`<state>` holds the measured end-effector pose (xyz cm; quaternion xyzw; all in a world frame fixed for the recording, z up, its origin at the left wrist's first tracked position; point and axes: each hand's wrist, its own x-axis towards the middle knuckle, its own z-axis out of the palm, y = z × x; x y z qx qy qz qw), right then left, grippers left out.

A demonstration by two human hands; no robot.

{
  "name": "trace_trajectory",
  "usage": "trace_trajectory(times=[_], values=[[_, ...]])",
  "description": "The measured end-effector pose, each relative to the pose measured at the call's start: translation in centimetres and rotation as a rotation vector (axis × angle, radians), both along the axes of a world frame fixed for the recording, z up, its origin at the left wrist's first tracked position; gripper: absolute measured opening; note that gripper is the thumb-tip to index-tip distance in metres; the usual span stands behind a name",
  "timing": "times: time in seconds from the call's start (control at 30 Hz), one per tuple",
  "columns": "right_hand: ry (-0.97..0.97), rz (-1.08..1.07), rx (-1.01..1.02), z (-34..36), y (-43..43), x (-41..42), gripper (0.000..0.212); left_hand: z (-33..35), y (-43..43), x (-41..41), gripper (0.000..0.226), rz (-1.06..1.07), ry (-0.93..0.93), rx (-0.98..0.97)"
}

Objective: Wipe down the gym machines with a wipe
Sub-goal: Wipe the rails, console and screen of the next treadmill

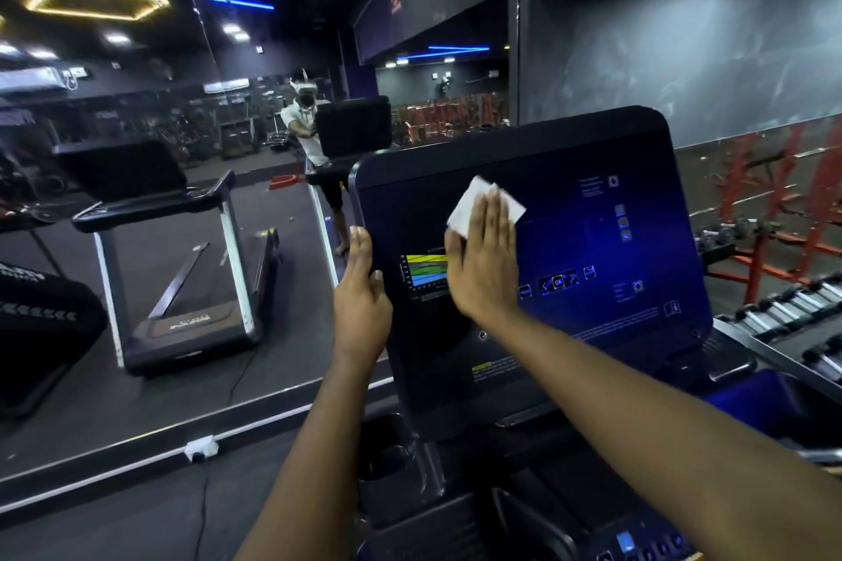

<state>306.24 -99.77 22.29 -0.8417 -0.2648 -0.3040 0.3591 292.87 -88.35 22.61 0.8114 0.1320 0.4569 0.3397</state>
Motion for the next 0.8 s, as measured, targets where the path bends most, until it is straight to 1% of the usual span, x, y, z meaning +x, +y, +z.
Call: trace_trajectory(times=[0.03,0.07,0.1,0.17,0.23,0.27,0.3,0.37,0.43,0.47,0.53,0.57,0.6,0.63,0.67,0.77,0.8], values=[[0.063,-0.038,0.043,1.5,0.6,0.4,0.076,0.0,0.0,0.0,0.064,0.005,0.007,0.01],[0.083,-0.046,0.042,2.3,1.1,0.3,0.078,0.1,0.1,0.0,0.062,0.015,0.004,0.023],[0.048,-0.019,-0.01,2.3,1.5,-0.3,0.078,0.1,0.0,0.0,0.059,0.03,0.001,0.039],[-0.095,0.078,-0.178,1.1,1.2,-1.4,0.077,0.2,0.0,0.2,0.054,0.084,-0.005,0.074],[-0.199,0.085,-0.258,1.4,0.3,0.0,0.074,0.8,0.1,0.8,0.052,0.155,-0.004,0.102],[-0.205,0.037,-0.241,2.3,0.0,1.3,0.074,1.3,0.2,1.2,0.053,0.189,0.004,0.137],[-0.171,-0.02,-0.192,3.7,-0.3,2.6,0.075,2.0,0.2,1.9,0.055,0.224,0.027,0.2],[-0.023,-0.091,-0.049,5.7,-0.7,4.6,0.078,3.3,0.3,3.1,0.061,0.3,0.098,0.364],[0.058,-0.039,0.023,5.5,-0.3,4.2,0.079,4.5,0.5,4.4,0.063,0.37,0.158,0.448],[0.026,0.022,-0.006,4.5,-0.1,3.4,0.078,4.9,0.6,4.9,0.063,0.402,0.174,0.466],[-0.107,0.153,-0.148,2.0,-0.5,1.6,0.075,5.7,0.8,5.9,0.064,0.441,0.175,0.516],[-0.161,0.189,-0.205,1.3,-1.1,1.7,0.074,6.2,0.7,6.5,0.064,0.446,0.17,0.554],[-0.191,0.188,-0.215,1.2,-1.7,2.6,0.072,6.7,0.6,6.9,0.064,0.442,0.173,0.593],[-0.187,0.153,-0.178,1.6,-2.1,3.9,0.072,7.3,0.5,7.4,0.065,0.424,0.186,0.627],[-0.139,0.092,-0.111,2.4,-2.3,5.0,0.071,7.9,0.3,7.8,0.065,0.396,0.208,0.65],[0.092,-0.059,0.127,4.8,-1.6,6.5,0.073,9.6,0.0,9.0,0.065,0.287,0.264,0.686],[0.113,-0.081,0.163,4.8,-0.8,5.7,0.074,10.1,-0.1,9.4,0.065,0.251,0.28,0.699]])
